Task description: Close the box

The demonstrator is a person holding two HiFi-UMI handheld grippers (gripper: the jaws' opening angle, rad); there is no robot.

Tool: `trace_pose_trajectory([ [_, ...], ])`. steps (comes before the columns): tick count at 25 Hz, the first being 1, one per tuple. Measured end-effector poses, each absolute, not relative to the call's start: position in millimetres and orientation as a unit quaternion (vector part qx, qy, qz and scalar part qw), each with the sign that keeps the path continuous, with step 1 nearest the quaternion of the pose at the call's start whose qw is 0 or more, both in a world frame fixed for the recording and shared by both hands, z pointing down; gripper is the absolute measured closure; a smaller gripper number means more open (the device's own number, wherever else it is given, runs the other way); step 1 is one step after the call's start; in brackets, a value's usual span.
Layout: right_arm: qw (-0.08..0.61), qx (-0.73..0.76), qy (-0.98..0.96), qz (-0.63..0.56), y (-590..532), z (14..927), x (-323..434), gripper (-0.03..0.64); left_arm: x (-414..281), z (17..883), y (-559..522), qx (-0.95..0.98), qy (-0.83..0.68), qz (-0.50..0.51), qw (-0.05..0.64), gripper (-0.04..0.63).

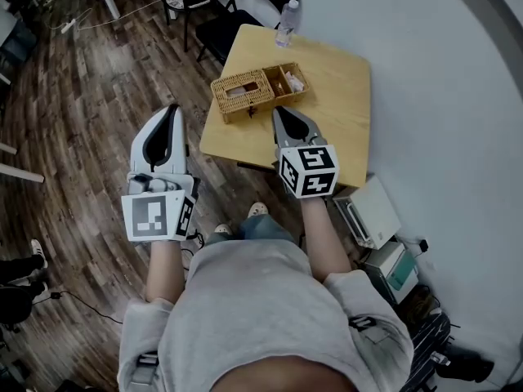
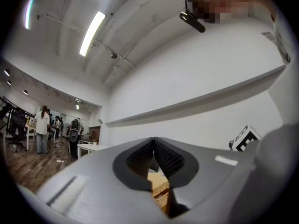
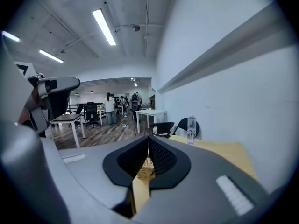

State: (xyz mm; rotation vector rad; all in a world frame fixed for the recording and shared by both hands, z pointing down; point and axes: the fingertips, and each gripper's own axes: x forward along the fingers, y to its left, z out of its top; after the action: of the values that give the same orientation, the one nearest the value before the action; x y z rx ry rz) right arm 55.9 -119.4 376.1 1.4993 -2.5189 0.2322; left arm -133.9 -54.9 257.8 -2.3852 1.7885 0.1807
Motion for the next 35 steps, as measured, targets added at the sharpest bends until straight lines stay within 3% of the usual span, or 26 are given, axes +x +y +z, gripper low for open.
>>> trace_pose_trajectory([
  [35, 0.006, 0.574, -0.817, -0.057, -39, 260, 94, 0.603, -120, 244, -25, -0.82, 0.561, 0.076, 0.089, 0.537],
])
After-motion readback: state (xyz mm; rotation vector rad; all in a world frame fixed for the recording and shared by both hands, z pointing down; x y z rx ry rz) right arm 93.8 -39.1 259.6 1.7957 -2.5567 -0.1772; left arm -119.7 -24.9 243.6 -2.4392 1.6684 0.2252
